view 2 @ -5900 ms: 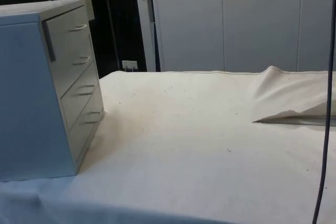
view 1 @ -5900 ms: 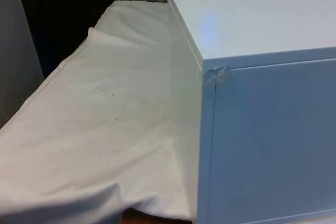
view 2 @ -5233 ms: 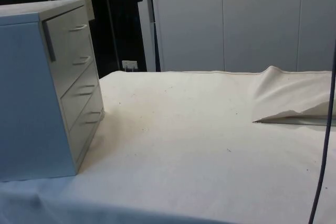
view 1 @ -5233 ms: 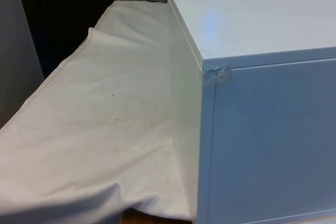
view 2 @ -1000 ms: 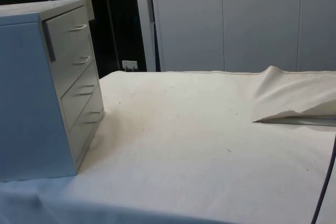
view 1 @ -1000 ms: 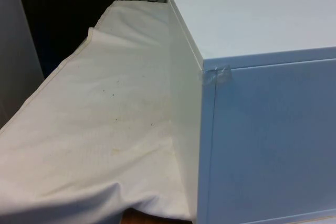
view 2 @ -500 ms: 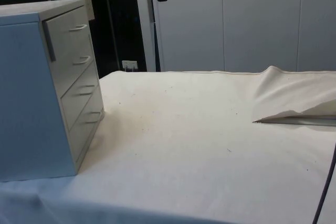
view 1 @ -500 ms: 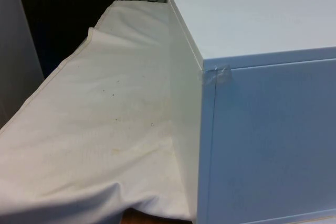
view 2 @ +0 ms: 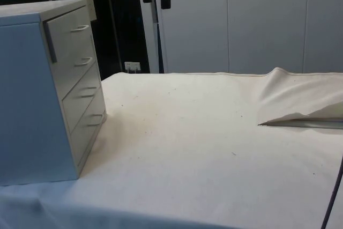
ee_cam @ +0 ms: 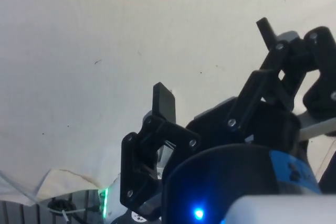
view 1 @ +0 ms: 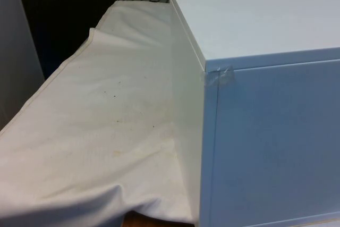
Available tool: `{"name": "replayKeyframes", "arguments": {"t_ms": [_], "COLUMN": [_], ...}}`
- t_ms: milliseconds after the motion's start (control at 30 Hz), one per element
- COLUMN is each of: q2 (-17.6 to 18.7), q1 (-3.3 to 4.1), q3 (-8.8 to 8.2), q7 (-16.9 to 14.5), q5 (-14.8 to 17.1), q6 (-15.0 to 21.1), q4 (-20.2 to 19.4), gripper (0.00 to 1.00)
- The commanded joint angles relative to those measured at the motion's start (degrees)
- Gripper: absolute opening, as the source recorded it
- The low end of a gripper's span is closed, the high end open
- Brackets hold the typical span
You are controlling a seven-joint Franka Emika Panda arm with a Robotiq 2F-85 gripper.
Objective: Open the drawer, then close it.
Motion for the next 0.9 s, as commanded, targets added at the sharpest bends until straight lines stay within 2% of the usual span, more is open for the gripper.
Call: {"name": "replayKeyframes", "arguments": {"t_ms": [0,100,133,167,433,467,700,733,867], "q2": [0.1,0.3,0.4,0.4,0.8,0.8,1.3,1.3,1.4], "q1": [0.0,0.0,0.0,0.0,0.0,0.0,0.0,0.0,0.0], "q3": [0.0,-0.06,-0.06,-0.06,-0.17,-0.17,-0.23,-0.23,-0.29], "q7": [-0.7,-2.5,-2.3,-2.9,-6.8,-6.7,-10.3,-9.9,-12.3], "q5": [-0.5,-0.5,0.0,-0.5,-0.4,0.0,-0.4,0.0,-0.3], "q6": [1.0,1.8,1.0,2.1,3.9,3.0,5.6,4.6,6.6], "q4": [-0.4,-0.9,-0.5,-1.0,-2.0,-1.7,-2.8,-2.5,-3.2], "gripper": [1.0,1.0,1.0,1.0,1.0,1.0,1.0,1.0,1.0]}}
